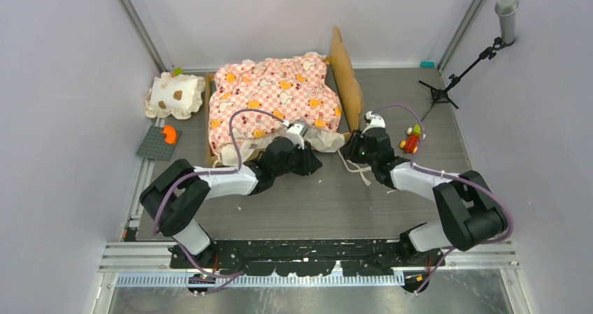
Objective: Set up the pet bed
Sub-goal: Tie the ropes to the bed frame.
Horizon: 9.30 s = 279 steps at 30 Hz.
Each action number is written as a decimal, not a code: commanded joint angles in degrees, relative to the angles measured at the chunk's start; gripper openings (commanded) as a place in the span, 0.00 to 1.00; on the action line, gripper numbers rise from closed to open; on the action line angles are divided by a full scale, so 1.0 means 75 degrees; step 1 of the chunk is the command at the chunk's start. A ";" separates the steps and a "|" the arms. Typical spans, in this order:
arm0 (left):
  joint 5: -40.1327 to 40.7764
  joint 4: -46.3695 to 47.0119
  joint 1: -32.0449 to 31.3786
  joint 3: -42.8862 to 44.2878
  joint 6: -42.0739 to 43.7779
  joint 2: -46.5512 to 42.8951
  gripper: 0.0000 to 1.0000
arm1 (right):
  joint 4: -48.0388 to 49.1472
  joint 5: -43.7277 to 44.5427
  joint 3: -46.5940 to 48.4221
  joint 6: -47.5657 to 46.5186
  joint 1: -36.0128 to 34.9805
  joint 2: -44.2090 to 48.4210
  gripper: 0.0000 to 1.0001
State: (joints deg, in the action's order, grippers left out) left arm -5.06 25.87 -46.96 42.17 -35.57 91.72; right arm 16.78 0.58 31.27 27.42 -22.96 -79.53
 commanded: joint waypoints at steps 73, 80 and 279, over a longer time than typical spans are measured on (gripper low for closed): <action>-0.1363 0.2431 -0.0336 0.2286 0.1966 0.3202 0.42 | -0.2606 -0.0379 0.1090 0.0289 -0.0026 0.1112 0.01; -0.1427 0.2399 -0.0348 0.2522 0.1942 0.3424 0.35 | -0.2701 -0.0437 0.1180 0.0317 -0.0025 0.1049 0.01; -0.2559 0.1817 0.1081 0.0793 -0.0220 0.1848 0.33 | 0.4678 -0.4097 -0.0863 0.3255 0.0938 -0.2541 0.01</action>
State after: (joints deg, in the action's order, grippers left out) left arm -22.13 37.19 -38.94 47.16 -36.97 103.90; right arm 45.98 -29.02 25.26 49.39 -16.01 -98.04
